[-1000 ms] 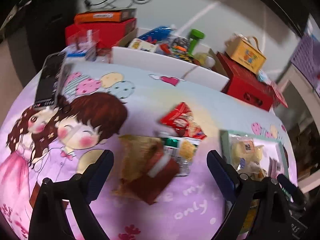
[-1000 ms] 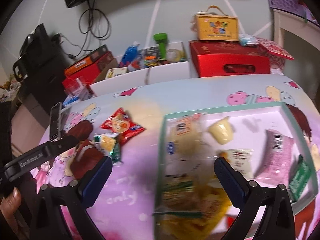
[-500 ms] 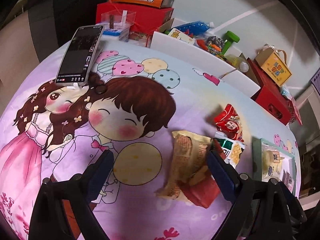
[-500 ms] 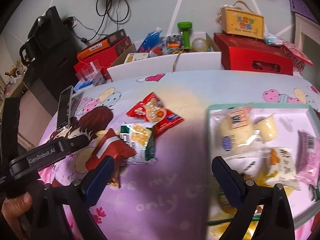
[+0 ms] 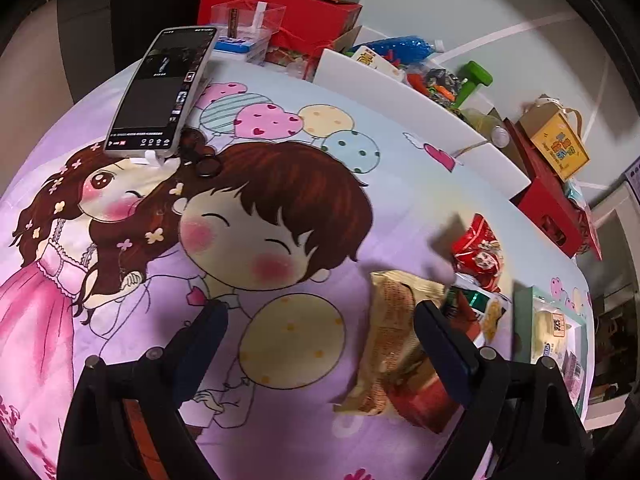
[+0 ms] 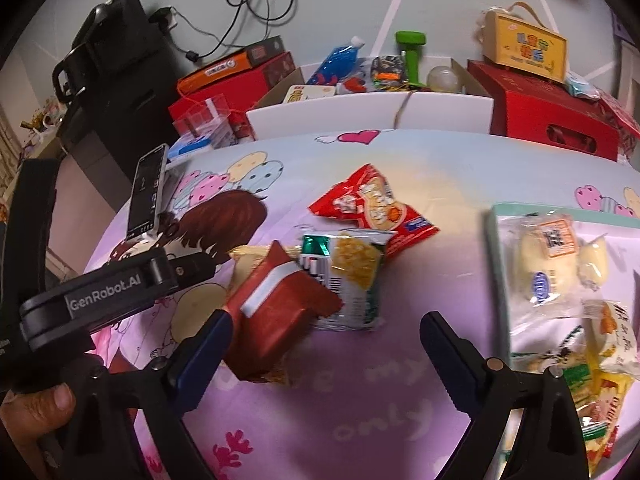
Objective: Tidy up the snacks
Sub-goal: 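Move both tools back toward the remaining snacks, then grasp the red-brown box with the right tool while the left tool reaches the tan bread bag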
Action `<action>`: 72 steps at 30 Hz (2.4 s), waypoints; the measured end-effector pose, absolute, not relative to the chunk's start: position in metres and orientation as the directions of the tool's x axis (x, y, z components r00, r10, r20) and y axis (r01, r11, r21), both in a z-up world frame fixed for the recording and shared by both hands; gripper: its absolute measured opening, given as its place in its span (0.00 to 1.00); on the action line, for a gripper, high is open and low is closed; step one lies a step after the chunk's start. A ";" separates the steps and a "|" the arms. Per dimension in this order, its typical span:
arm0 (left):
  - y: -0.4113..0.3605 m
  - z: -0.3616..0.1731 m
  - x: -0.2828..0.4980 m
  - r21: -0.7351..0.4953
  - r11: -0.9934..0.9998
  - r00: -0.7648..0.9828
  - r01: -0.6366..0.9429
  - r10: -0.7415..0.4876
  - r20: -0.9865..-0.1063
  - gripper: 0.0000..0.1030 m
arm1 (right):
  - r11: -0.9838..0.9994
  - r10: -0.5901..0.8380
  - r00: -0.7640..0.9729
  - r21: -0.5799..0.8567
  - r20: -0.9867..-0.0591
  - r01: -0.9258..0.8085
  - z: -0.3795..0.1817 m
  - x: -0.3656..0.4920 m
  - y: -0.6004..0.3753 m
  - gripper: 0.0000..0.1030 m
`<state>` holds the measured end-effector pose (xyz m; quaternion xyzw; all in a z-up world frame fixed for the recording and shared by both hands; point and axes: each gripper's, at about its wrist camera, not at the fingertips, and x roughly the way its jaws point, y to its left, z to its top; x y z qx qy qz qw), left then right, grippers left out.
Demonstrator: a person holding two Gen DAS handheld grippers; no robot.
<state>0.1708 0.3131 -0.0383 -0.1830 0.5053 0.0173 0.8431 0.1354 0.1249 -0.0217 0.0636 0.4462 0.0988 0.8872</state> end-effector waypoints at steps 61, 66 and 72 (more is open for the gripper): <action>0.263 -0.061 0.177 -0.206 0.976 0.389 -0.072 -0.163 -0.907 0.75 | 0.982 0.185 0.424 0.188 -0.886 -0.037 -0.056 0.141 0.093 0.44; 0.263 -0.061 0.177 -0.191 0.979 0.387 -0.070 -0.149 -0.910 0.74 | 0.988 0.154 0.418 0.145 -0.896 -0.054 -0.058 0.141 0.098 0.44; 0.251 -0.061 0.179 -0.155 0.987 0.387 -0.037 -0.129 -0.913 0.56 | 0.990 0.136 0.420 0.115 -0.897 -0.076 -0.057 0.140 0.102 0.42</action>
